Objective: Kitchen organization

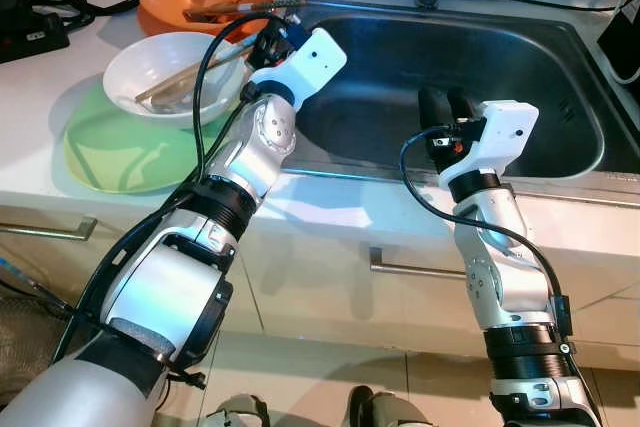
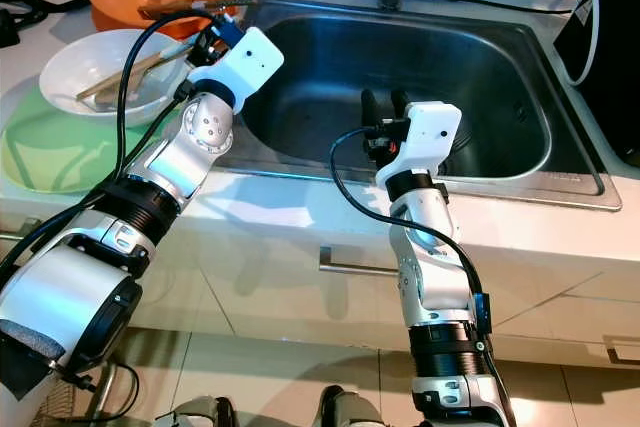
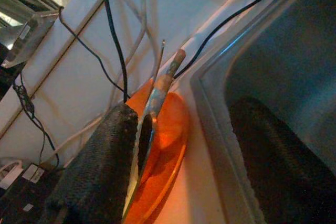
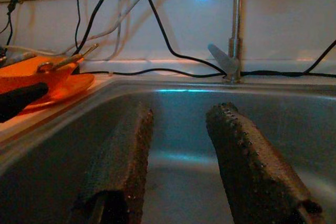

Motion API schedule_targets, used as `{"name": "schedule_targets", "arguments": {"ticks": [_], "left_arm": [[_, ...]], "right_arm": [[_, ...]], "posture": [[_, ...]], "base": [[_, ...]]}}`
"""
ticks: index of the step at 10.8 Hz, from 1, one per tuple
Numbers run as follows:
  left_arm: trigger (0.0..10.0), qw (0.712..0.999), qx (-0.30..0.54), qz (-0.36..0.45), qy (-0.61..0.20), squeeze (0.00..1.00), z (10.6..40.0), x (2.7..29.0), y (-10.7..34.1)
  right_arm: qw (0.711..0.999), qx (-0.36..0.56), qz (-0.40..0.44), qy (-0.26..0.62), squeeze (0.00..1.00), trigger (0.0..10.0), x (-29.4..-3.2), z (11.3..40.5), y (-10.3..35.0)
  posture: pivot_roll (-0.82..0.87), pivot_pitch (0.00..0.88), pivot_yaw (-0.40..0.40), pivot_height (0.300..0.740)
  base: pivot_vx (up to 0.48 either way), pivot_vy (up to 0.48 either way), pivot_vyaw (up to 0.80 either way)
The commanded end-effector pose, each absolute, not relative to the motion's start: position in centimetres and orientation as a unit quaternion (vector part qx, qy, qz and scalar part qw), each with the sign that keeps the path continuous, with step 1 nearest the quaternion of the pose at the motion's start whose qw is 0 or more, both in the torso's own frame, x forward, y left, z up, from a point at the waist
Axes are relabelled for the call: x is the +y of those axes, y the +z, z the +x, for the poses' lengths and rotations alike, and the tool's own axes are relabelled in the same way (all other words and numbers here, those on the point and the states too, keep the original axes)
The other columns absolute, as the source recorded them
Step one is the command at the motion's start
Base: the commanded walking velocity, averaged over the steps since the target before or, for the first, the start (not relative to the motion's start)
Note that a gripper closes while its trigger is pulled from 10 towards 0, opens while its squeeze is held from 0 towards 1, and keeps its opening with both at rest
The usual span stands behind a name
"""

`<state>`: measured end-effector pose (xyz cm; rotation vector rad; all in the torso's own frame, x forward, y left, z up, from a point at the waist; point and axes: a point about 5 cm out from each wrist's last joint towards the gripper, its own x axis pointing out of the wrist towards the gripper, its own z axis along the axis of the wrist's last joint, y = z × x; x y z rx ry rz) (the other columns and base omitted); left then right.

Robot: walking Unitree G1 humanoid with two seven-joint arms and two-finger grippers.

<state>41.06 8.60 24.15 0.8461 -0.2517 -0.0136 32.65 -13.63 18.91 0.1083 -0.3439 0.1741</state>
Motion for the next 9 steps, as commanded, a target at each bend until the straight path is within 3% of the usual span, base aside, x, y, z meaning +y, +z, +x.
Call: {"name": "schedule_targets", "arguments": {"ticks": [1, 9], "left_arm": [[0.0, 0.900, -0.140, 0.412, -0.001, 0.00, 41.2, 8.2, 25.2], [0.0, 0.901, -0.147, 0.407, 0.021, 0.00, 41.3, 8.9, 26.4]], "right_arm": [[0.981, -0.169, 0.058, 0.079, 0.00, 10.0, -14.0, 32.6, 19.0], [0.981, -0.167, 0.059, 0.078, 0.00, 10.0, -14.1, 32.7, 18.9]], "posture": [[0.04, 0.153, -0.042, 0.740], [0.04, 0.155, -0.043, 0.740]], "base": [[0.000, 0.000, 0.00], [0.000, 0.000, 0.00]]}}
